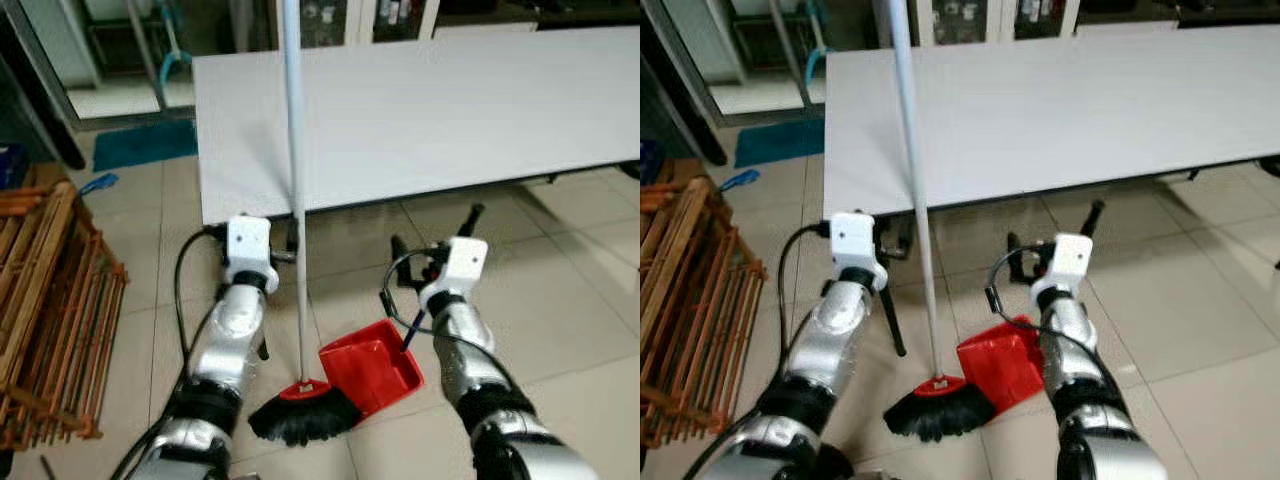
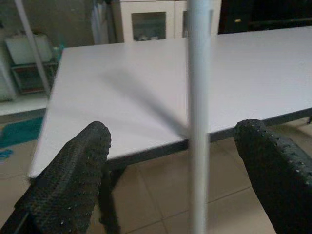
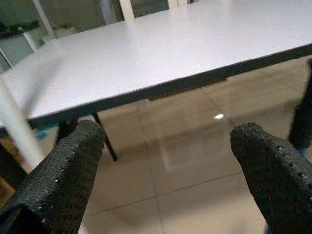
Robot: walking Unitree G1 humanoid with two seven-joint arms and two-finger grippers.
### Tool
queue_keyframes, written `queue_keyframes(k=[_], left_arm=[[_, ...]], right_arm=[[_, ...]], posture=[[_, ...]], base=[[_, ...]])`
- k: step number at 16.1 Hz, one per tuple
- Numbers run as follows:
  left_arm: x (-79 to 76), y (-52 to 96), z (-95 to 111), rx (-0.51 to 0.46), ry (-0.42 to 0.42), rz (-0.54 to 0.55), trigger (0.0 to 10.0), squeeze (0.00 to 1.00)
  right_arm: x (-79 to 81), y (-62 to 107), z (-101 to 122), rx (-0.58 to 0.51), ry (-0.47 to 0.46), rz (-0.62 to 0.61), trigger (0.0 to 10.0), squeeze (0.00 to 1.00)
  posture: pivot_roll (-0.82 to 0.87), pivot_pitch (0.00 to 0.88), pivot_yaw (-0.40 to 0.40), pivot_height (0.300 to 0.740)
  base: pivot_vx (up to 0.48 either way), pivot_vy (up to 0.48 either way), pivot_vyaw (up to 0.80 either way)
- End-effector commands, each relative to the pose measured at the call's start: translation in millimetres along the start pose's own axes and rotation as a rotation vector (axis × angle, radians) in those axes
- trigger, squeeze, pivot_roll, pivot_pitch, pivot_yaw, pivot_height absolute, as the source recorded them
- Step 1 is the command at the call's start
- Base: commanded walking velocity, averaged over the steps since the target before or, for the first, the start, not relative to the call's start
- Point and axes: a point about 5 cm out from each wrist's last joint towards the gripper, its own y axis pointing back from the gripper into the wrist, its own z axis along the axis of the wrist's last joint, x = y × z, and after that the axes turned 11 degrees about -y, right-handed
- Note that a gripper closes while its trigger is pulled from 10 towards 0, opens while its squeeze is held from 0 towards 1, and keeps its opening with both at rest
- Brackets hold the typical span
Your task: Sweep floor
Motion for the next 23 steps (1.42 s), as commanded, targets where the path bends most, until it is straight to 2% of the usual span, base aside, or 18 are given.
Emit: queue_keyframes(k=[1,23], left_arm=[[-0.7,-0.6,1.5,0.0,0.006,-0.001,10.0,0.0],[-1.4,-0.9,1.3,0.003,0.006,-0.01,10.0,0.0]], right_arm=[[-2.1,0.8,-2.6,0.021,-0.011,-0.01,10.0,0.0],[-2.1,1.1,-2.4,0.011,-0.014,-0.016,10.0,0.0]], posture=[[0.0,0.03,0.004,0.74],[0.0,0.034,0.007,0.74]], base=[[0.285,0.0,-0.8],[0.282,0.0,-0.04]])
